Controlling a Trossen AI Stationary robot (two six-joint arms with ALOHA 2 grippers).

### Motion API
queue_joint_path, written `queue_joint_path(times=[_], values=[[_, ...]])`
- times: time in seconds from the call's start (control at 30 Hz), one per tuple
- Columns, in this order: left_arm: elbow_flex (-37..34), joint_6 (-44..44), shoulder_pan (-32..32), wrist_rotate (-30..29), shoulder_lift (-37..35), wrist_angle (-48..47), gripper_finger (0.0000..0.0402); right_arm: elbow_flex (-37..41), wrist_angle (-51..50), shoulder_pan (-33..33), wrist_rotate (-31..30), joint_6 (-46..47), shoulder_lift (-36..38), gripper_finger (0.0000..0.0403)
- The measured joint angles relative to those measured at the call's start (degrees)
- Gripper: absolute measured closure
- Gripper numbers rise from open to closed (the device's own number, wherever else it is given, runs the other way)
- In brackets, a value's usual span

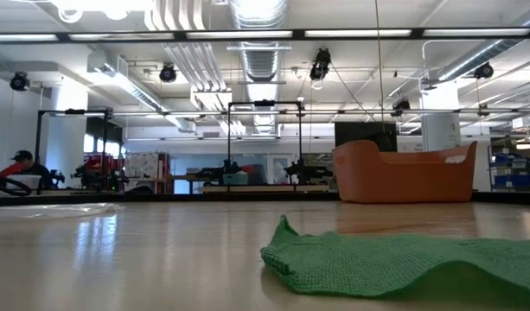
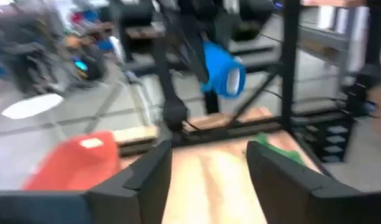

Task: Roll bandage
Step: Roll the blue bandage

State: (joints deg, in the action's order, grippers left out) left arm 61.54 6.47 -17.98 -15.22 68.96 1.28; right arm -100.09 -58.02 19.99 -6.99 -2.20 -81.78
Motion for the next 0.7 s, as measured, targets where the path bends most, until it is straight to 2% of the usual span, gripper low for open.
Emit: queue_joint_path(times=[0.07, 0.2, 0.33, 0.47, 0.7], values=[[-0.29, -1.51, -0.02, 2.48, 0.65, 0.19, 0.019, 0.02, 0.02, 0.0, 2.53, -1.22, 0.02, 0.0335], [-0.51, -4.63, -0.27, 2.97, 3.0, -0.11, 0.0178, 0.0, -0.23, 0.02, 3.19, -2.74, 0.12, 0.0334], [-0.66, -10.4, -0.61, 2.97, 5.12, -6.29, 0.018, 0.07, -0.59, -0.15, 3.39, -1.91, -1.08, 0.0344], [-0.62, -21.58, -1.24, 3.3, 6.33, -19.7, 0.0192, 0.91, -0.5, -0.15, 3.02, 0.6, -2.49, 0.0346], [-0.71, -48.5, -3.36, 9.4, 6.65, -51.46, 0.0212, 5.89, 1.3, -0.13, 2.44, 4.48, -4.82, 0.0337]])
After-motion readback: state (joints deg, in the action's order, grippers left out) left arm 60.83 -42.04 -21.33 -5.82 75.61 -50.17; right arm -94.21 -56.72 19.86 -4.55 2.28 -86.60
